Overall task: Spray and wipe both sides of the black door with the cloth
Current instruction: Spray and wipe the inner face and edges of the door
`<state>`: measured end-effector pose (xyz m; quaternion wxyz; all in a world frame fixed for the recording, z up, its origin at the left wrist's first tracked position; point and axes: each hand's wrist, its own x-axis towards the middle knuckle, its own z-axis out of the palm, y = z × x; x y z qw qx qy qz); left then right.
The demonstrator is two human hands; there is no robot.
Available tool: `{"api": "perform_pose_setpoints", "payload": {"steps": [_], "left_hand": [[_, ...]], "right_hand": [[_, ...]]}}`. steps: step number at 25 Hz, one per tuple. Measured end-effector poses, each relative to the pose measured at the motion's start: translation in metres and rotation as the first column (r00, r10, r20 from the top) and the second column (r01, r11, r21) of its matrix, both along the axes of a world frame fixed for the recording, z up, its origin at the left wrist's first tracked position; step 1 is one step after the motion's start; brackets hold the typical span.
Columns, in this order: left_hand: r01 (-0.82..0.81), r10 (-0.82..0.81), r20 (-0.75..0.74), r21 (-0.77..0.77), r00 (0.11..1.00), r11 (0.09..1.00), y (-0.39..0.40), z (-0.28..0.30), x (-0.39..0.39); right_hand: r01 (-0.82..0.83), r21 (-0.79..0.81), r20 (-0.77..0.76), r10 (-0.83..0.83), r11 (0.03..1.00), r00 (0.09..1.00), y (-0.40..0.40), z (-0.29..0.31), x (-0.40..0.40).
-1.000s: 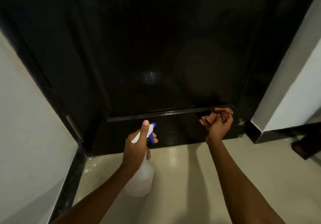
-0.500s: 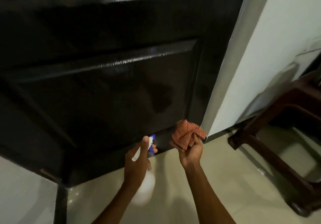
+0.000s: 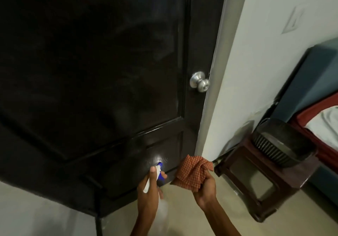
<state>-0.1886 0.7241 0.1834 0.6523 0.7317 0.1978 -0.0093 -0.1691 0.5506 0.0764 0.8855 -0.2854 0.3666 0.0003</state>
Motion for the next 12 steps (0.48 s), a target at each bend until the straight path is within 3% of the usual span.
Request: {"api": "perform_pose_setpoints", "payload": {"steps": [3,8,12], "left_hand": [[0.040,-0.040,0.035,-0.020,0.999,0.999,-0.016,0.063,0.002],[-0.002,0.006,0.115,-0.032,0.993,0.999,-0.055,0.113,0.033],[-0.140,0.141,0.011,-0.064,0.990,0.988,-0.092,0.124,0.073]], "right_hand": [[0.041,-0.057,0.029,-0.040,0.998,0.999,-0.021,0.077,-0.001],[0.021,-0.279,0.133,0.017,0.960,0.991,-0.065,0.159,0.053],[0.059,-0.475,0.258,0.075,0.878,0.963,-0.099,0.200,0.127]]}}
